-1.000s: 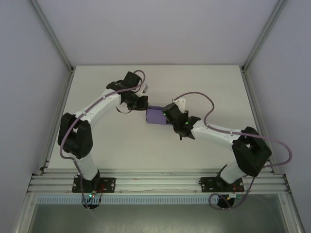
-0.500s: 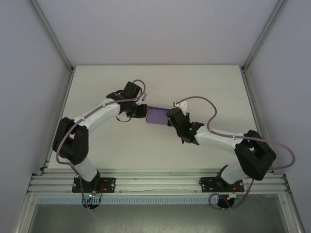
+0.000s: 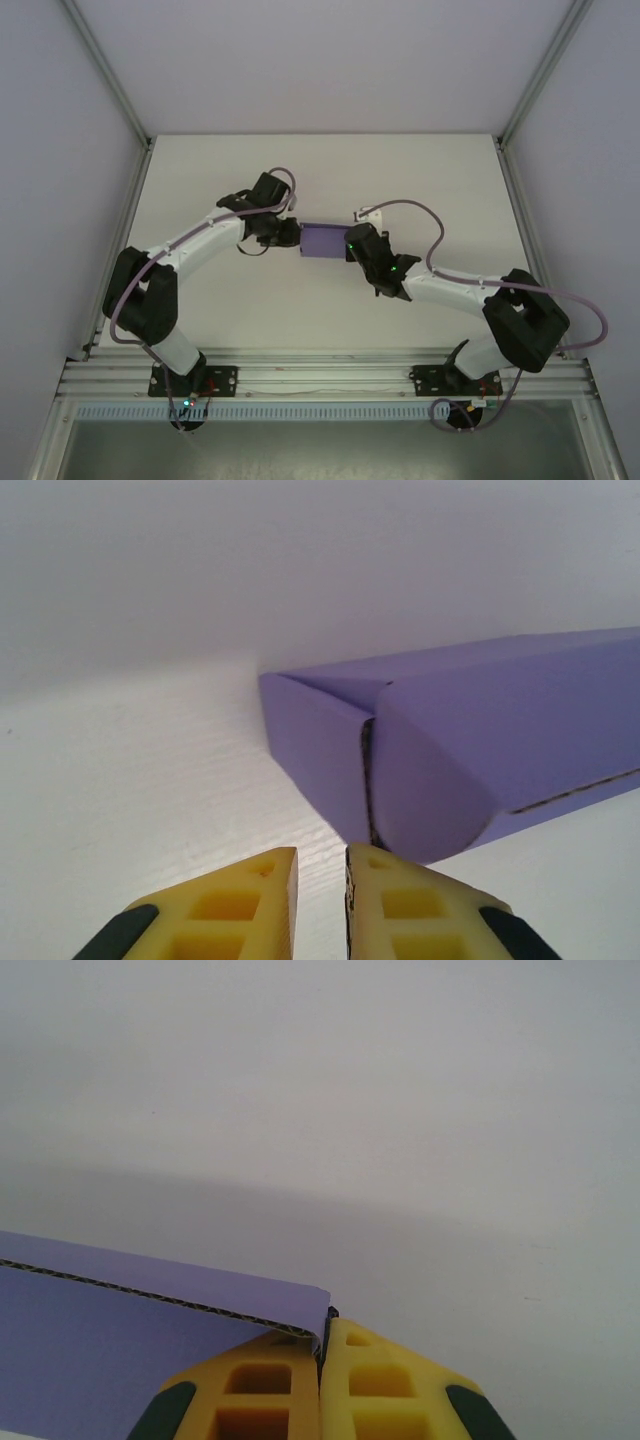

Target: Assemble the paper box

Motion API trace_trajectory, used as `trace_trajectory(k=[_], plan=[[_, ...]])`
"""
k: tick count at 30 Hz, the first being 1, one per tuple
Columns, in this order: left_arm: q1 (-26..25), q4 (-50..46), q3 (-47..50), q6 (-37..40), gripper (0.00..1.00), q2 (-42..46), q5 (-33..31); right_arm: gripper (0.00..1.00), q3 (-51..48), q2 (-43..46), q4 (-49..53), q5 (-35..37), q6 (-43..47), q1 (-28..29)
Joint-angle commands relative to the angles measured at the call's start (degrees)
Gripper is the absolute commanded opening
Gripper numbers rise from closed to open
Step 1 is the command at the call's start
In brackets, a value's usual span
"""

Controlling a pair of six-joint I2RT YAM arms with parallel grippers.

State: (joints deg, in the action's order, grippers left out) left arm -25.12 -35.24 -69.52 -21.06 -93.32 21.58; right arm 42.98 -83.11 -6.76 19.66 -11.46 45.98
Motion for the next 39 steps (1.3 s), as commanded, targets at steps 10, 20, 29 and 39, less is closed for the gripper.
trace_trajectory(k=[10, 20, 29, 39], plan=[[0.6, -3.1, -9.2, -3.5, 0.45, 1.6, -3.8, 0.00, -1.6, -2.7, 10.0, -4.1, 1.2, 0.4], [1.4, -1.4, -9.1, -6.8, 0.50, -2.0, 0.1, 0.00, -1.1, -2.6, 11.1, -3.2, 0.5, 0.5], [1.4, 2.9, -3.2, -8.0, 0.40, -2.4, 4.8, 0.00, -0.9, -3.3, 11.6, -3.0, -0.3, 0.3], [1.4, 4.2, 0.7, -9.0, 0.27, -4.3, 6.0, 0.00, -2.4, -2.2, 10.5, -3.9, -0.2, 0.4]])
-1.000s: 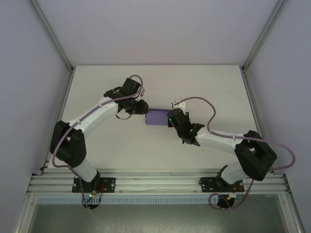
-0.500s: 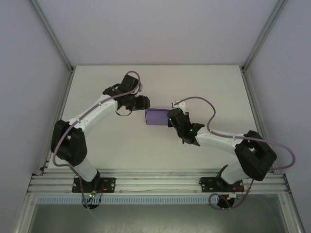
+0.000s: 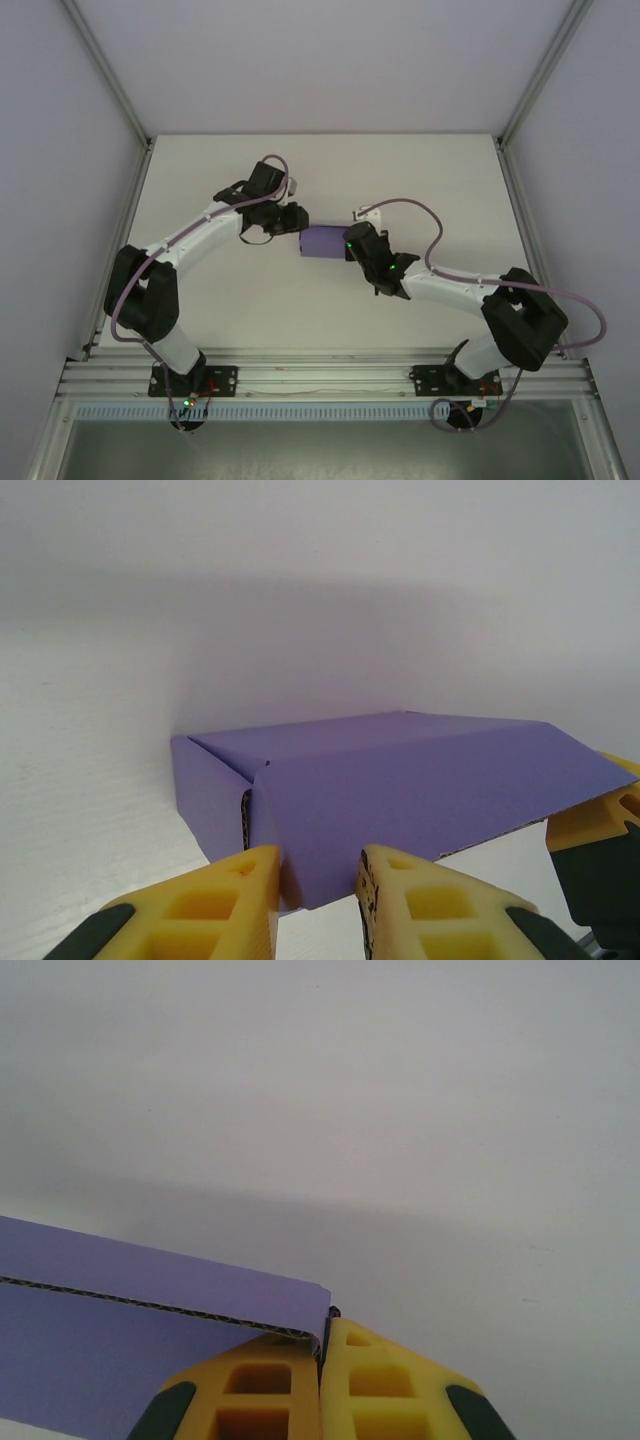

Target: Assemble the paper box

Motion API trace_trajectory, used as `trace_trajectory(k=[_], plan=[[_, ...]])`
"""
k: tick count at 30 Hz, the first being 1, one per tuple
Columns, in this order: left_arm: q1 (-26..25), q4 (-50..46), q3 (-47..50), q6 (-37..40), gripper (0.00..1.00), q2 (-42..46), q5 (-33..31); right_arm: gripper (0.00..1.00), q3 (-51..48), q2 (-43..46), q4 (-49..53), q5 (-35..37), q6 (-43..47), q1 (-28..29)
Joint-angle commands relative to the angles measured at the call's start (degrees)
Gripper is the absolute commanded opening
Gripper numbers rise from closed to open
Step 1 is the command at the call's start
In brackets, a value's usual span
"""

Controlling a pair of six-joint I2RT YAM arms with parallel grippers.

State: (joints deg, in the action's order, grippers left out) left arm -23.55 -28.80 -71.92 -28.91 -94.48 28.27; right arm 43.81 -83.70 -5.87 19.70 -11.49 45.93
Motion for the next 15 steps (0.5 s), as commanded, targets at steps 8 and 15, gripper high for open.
trace_trajectory(k=[8, 15], plan=[[-0.2, -1.7, 5.2, -1.9, 0.20, -4.9, -0.9, 0.10, -3.8, 2.6, 6.6, -3.9, 0.7, 0.5], [-0.2, -1.1, 5.3, -1.9, 0.18, -5.8, -0.2, 0.32, 2.6, 4.3, 7.1, -4.0, 3.0, -0.6]])
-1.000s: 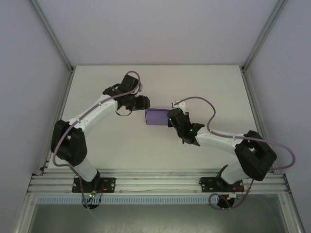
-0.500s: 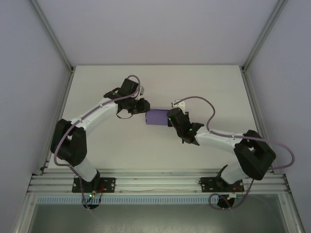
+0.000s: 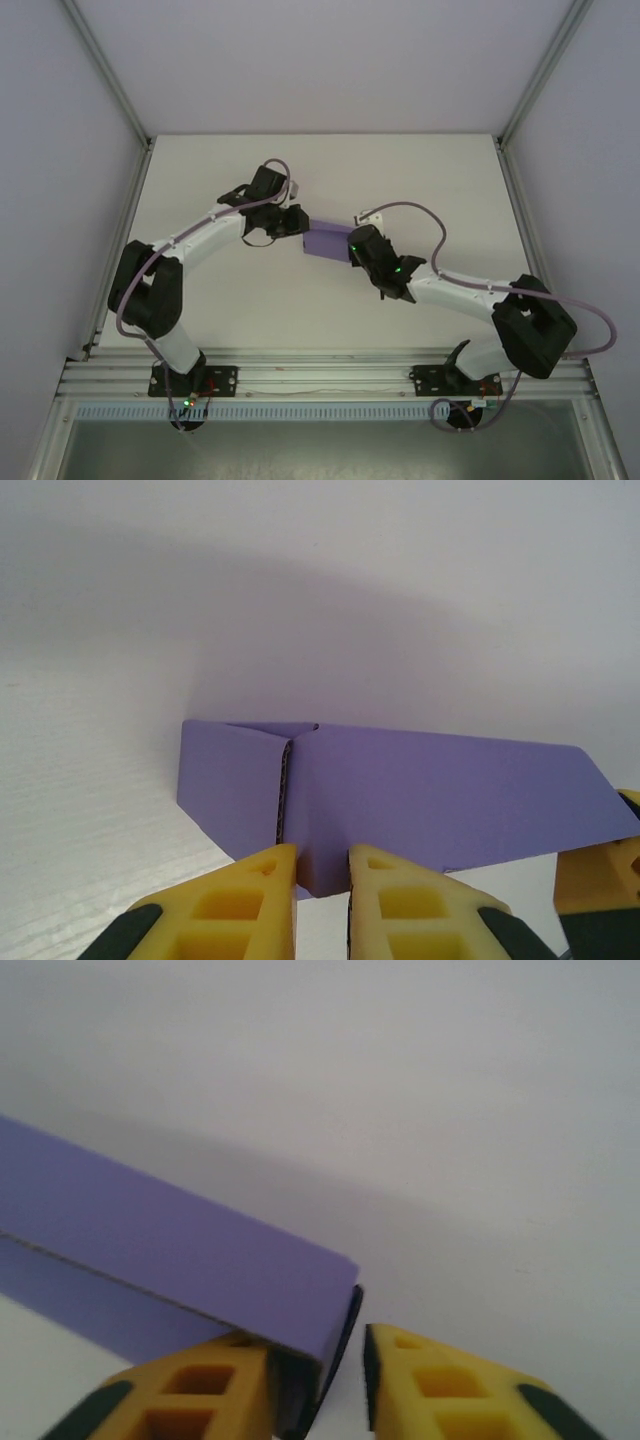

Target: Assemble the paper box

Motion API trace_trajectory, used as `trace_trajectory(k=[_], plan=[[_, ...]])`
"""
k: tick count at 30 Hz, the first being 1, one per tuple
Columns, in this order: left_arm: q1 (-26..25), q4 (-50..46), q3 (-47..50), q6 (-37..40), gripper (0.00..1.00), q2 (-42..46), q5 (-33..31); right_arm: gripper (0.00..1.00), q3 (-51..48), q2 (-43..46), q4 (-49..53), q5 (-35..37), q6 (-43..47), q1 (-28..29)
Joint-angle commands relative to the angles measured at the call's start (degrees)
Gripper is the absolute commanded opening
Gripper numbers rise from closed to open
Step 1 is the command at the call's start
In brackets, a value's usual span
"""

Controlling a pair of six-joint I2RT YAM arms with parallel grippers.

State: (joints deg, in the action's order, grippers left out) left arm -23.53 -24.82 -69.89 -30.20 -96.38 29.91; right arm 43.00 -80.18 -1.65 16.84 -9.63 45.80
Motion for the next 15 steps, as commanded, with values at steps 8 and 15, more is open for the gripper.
trace_trajectory(k=[8, 15], plan=[[-0.3, -4.5, 3.5, -0.4, 0.18, -3.7, -1.1, 0.46, 6.2, 4.0, 4.3, -7.6, -1.7, -3.8], [-0.3, -4.1, 3.4, -0.5, 0.18, -3.9, -0.2, 0.46, 8.6, 1.0, 7.5, -3.1, -7.4, -6.8]])
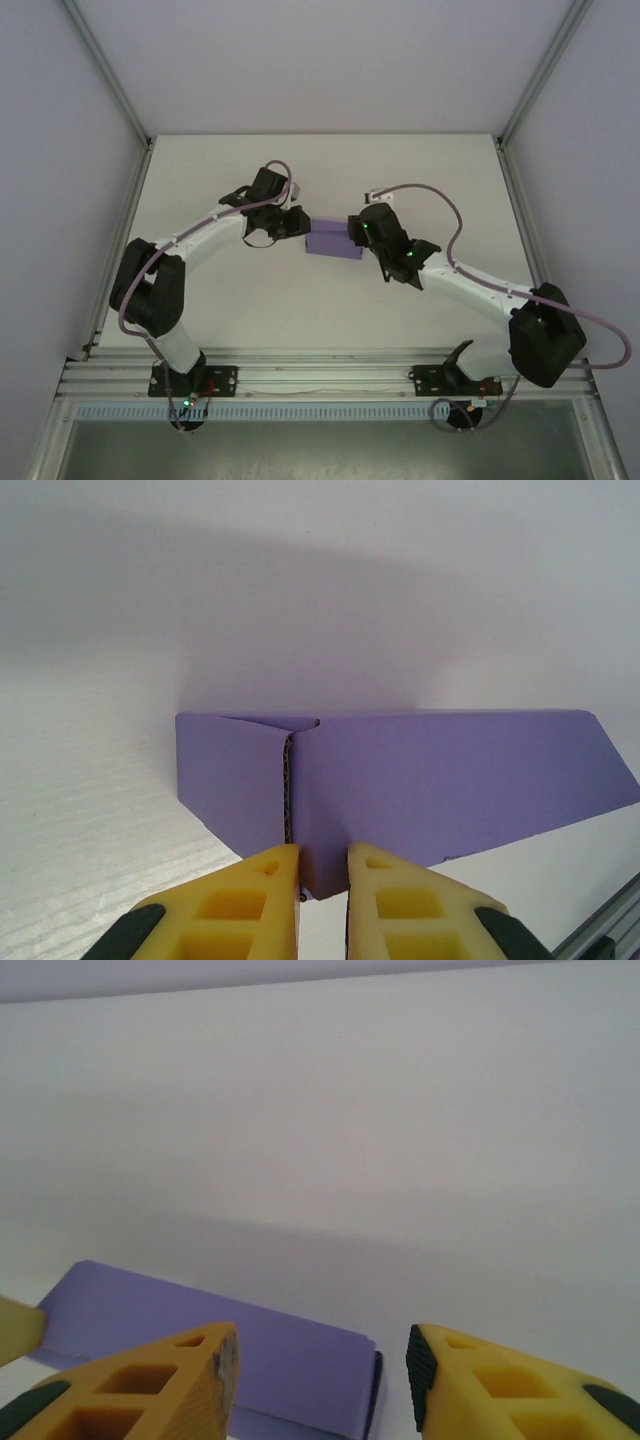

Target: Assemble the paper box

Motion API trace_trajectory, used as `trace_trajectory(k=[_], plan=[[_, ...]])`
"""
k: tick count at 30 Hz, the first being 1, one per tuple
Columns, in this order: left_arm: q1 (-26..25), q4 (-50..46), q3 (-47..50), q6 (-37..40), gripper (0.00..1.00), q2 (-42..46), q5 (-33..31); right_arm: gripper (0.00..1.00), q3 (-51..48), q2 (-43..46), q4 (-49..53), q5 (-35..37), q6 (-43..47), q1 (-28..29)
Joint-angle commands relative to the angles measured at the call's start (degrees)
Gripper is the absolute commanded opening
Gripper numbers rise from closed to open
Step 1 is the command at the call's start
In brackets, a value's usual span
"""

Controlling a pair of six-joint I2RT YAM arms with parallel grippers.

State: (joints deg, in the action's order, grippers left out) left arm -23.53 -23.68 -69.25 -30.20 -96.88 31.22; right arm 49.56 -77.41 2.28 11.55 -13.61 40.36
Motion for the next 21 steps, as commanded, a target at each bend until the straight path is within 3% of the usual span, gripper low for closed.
trace_trajectory(k=[1, 9, 17, 21], plan=[[-0.3, -5.2, 2.7, -0.4, 0.18, -3.6, -1.2, 0.45, 2.5, -2.7, 4.7, 1.7, -4.4, -1.8], [-0.3, -4.9, 2.6, -0.5, 0.18, -3.5, -1.1, 0.40, -4.8, -5.3, 1.4, -0.9, -8.2, -2.8], [-0.3, -4.9, 3.1, -0.2, 0.18, -4.0, -1.4, 0.24, -9.7, -8.8, 1.1, -2.8, -13.3, -3.0], [-0.3, -4.6, 3.4, -0.5, 0.18, -4.3, -1.8, 0.21, -12.7, -9.3, 0.5, -5.6, -15.1, -3.0]])
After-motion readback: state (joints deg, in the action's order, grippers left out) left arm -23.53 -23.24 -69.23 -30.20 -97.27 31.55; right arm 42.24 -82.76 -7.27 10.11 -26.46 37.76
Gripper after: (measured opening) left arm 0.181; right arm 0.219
